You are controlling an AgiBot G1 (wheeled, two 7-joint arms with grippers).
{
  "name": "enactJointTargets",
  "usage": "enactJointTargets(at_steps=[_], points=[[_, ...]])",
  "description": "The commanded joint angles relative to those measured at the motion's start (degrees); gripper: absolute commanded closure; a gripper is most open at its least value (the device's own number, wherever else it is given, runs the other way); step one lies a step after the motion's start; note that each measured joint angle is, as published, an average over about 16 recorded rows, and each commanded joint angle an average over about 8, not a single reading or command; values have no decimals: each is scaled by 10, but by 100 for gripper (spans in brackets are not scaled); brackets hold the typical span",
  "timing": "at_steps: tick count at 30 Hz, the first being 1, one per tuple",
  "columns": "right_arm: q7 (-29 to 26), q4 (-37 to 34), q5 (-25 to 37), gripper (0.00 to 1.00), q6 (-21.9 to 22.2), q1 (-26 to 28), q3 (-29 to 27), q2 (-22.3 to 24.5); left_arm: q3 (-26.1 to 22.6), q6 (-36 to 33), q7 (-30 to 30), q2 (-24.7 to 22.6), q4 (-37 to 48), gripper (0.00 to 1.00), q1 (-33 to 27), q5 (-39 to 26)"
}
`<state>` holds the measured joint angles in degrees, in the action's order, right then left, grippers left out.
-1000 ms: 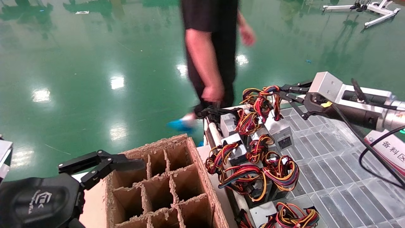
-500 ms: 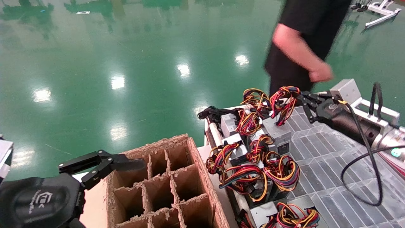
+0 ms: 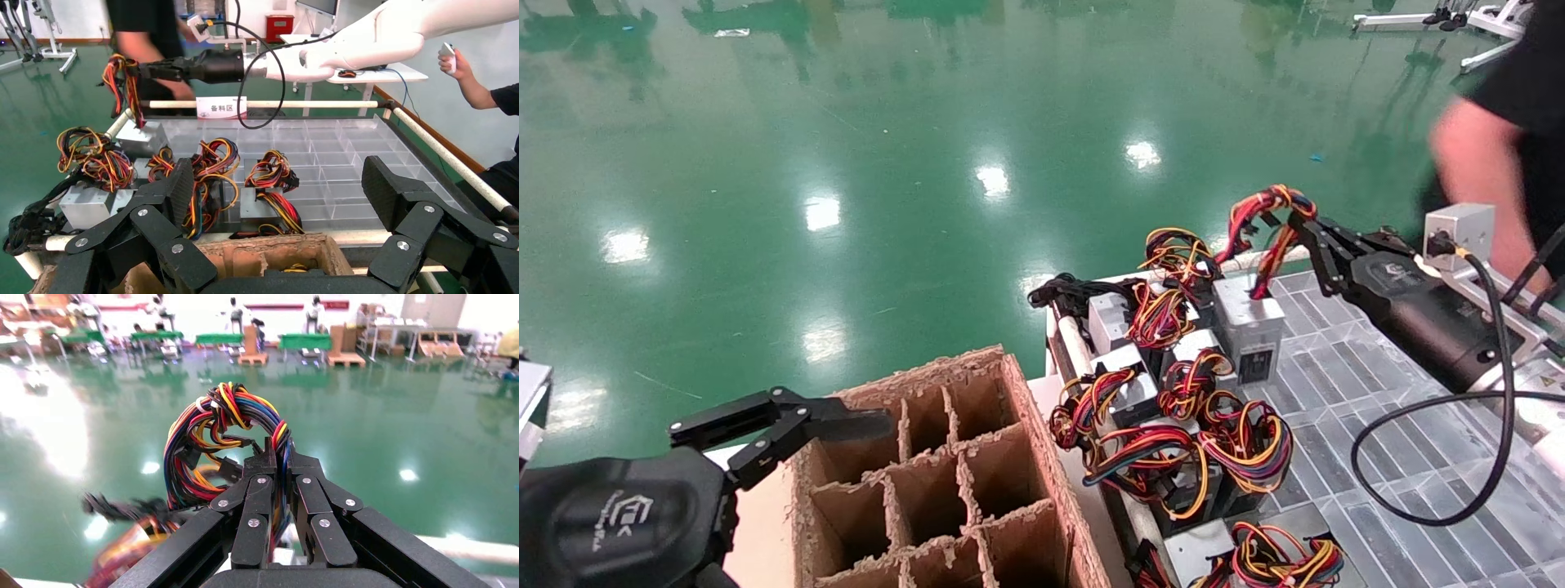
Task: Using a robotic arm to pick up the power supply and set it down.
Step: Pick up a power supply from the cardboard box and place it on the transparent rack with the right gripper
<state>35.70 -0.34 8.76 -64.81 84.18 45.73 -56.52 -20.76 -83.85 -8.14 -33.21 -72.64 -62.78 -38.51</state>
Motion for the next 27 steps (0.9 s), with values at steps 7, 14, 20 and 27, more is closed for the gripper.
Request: enactJointTargets(at_steps=[7, 14, 20, 27], points=[[5, 1, -11, 100, 7, -6, -8, -18, 0, 0, 0, 0, 0, 0, 0, 0], [4, 1, -23, 100, 10, -20, -16, -35, 0, 0, 0, 0, 0, 0, 0, 0], [-3, -1, -57, 100, -7, -44, -40, -43, 0, 0, 0, 0, 0, 0, 0, 0], [-5, -5, -113, 100, -28, -80, -79, -55, 0, 0, 0, 0, 0, 0, 0, 0]])
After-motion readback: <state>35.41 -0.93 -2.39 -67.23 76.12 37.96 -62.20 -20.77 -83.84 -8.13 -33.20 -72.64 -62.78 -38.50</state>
